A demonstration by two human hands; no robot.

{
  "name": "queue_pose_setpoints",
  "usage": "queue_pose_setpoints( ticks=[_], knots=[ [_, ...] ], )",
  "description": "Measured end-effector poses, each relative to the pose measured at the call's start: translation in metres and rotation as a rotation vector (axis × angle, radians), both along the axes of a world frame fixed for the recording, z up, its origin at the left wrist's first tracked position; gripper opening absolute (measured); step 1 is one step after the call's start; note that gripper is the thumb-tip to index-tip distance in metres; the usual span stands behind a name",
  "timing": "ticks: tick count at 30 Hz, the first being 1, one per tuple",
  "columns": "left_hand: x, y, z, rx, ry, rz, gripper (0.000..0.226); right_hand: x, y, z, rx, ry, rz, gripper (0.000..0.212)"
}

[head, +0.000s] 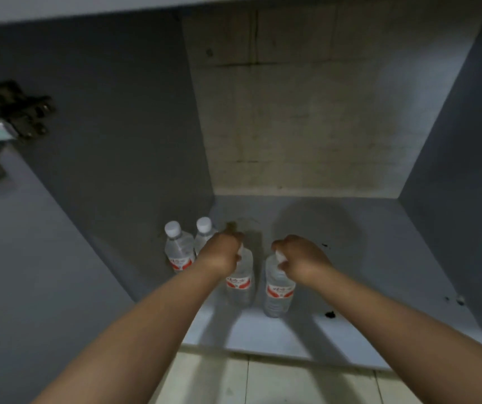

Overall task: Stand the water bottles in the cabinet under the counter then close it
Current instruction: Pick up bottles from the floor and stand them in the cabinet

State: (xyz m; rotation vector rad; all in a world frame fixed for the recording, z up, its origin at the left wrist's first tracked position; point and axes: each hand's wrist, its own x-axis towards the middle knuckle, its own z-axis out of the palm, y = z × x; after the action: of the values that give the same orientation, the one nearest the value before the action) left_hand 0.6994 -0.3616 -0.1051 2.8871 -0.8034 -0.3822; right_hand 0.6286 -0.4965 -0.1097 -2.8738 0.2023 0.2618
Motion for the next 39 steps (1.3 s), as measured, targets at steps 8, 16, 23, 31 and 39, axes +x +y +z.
queue_pose_setpoints(
  ticks=[8,16,23,31,39],
  knots=[
    [0.038,-0.012,-0.017,0.032,-0.160,-0.119,0.031,0.038,-0.008,-0.009,0.069,-0.164,0.006,0.036],
    [0.054,-0.014,-0.028,0.074,-0.208,-0.079,0.030,0.059,-0.005,-0.025,0.094,-0.211,0.017,0.034],
    [0.058,-0.026,-0.029,0.122,-0.218,-0.035,0.030,0.070,-0.004,-0.022,0.135,-0.204,-0.006,0.032],
    [0.054,-0.023,-0.024,0.048,-0.108,0.017,0.060,0.064,-0.009,-0.030,0.243,-0.098,-0.011,0.071],
    [0.008,0.000,-0.003,0.093,-0.114,0.018,0.057,0.036,-0.006,-0.020,0.180,-0.062,-0.014,0.071]
  ],
)
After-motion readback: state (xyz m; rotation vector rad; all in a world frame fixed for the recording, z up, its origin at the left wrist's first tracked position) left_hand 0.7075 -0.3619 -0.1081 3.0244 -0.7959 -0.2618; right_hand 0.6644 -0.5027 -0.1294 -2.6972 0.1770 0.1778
